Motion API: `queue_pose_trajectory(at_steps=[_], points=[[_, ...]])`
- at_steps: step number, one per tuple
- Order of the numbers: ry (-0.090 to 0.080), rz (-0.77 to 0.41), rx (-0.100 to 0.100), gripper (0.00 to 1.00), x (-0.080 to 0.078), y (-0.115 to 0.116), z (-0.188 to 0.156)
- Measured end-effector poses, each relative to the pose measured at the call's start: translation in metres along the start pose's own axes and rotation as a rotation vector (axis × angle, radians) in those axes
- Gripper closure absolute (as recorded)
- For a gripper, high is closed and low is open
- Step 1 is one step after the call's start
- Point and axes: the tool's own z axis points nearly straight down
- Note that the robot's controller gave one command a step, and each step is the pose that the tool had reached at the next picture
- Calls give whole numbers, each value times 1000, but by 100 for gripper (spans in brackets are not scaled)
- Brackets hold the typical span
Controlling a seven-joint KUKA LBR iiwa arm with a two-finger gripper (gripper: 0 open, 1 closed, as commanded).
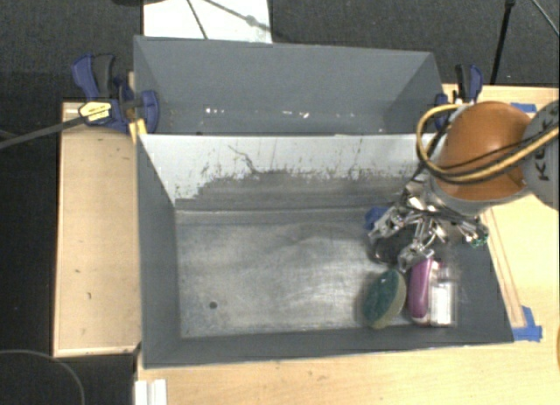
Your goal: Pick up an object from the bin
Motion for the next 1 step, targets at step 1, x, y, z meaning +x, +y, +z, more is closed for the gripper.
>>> queue_pose_trajectory(at_steps=[1], points=[[0,-301,16,100,11,-15,-139]])
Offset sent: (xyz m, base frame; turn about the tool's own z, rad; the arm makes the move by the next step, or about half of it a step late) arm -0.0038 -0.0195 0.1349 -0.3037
